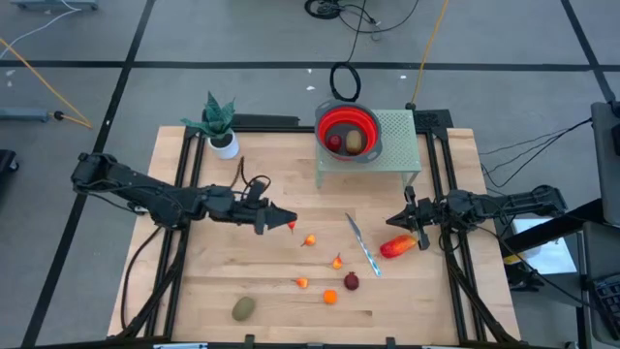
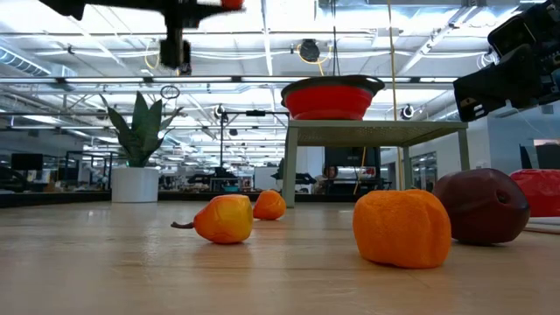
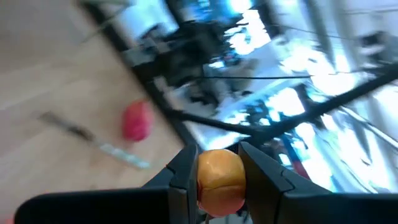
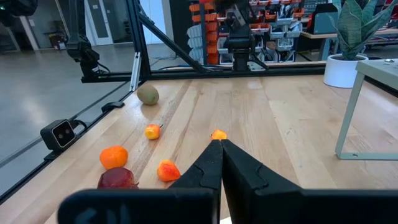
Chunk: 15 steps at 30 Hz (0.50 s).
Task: Pick & Place Fruit
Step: Put the yellow orange peach into the red basket on the shelf
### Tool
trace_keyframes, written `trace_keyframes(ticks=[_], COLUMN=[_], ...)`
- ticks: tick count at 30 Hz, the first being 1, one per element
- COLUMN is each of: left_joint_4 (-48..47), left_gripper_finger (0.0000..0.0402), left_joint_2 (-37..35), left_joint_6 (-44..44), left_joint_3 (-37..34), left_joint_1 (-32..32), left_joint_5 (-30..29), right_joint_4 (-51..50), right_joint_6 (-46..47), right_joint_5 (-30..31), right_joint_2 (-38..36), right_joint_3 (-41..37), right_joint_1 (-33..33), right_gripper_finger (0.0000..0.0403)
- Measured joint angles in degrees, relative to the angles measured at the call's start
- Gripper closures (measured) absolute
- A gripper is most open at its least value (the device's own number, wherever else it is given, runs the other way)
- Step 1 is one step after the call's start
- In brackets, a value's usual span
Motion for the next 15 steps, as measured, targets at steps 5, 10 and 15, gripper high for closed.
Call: trace_keyframes(ticks=[5,10,15], left_joint_4=[10.53,19.76,27.07], left_gripper_finger=[0.0314,0.0314,0.0314], left_joint_2=[0.0,0.0,0.0], left_joint_6=[8.64,15.99,21.0], left_joint_3=[0.0,0.0,0.0], left_joint_1=[0.0,0.0,0.0], left_joint_5=[5.06,10.58,14.97], right_joint_4=[-0.01,-0.01,-0.01], right_joint_6=[-0.02,-0.02,-0.02], right_joint_5=[0.0,0.0,0.0], right_joint_2=[0.0,0.0,0.0], right_joint_3=[0.0,0.0,0.0], right_joint_1=[0.0,-0.01,-0.01], right_gripper_finger=[0.0403,0.0403,0.0403])
